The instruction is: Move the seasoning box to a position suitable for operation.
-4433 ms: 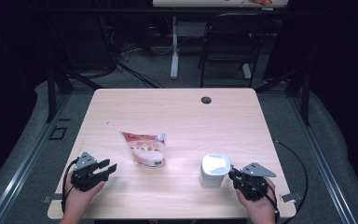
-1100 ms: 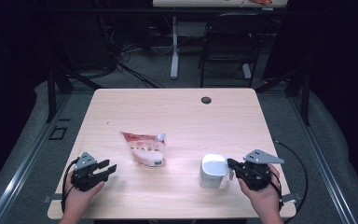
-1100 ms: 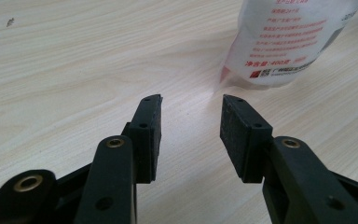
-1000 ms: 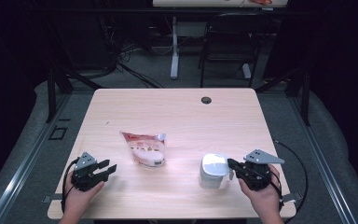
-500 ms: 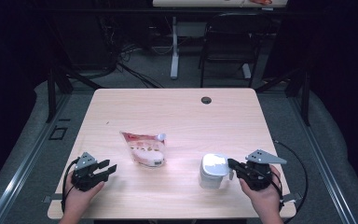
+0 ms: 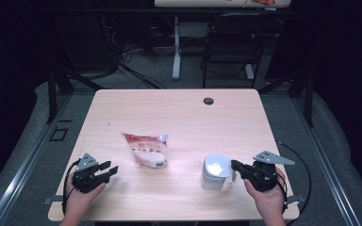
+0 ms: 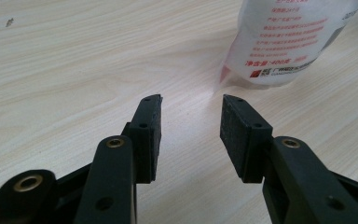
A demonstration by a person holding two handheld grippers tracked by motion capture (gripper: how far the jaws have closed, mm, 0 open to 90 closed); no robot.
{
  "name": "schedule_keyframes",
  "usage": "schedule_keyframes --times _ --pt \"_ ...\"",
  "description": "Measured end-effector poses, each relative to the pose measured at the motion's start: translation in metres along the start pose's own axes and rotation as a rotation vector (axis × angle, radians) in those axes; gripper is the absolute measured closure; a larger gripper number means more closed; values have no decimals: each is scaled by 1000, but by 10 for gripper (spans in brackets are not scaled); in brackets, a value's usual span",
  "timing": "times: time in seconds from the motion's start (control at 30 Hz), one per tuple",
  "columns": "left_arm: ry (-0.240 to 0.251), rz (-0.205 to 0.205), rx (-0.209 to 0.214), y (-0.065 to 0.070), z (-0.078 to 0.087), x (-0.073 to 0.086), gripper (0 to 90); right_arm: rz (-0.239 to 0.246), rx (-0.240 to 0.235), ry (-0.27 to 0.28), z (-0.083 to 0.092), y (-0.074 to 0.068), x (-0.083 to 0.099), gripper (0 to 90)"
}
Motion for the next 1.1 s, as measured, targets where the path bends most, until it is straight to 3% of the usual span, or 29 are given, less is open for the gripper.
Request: schedule_keyframes --times 1.1 --pt "0 0 1 0 0 0 585 -85 -34 12 1 10 5 900"
Point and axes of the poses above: each handheld gripper's, and its own axes: z roughly backward along the jaws, x roughly out of its underside, y roughly to its right, the point moved 5 cm from there along -z, roughly forward along the jaws, and after that the axes turned 3 degrees about -z, right-handed, at the moved point
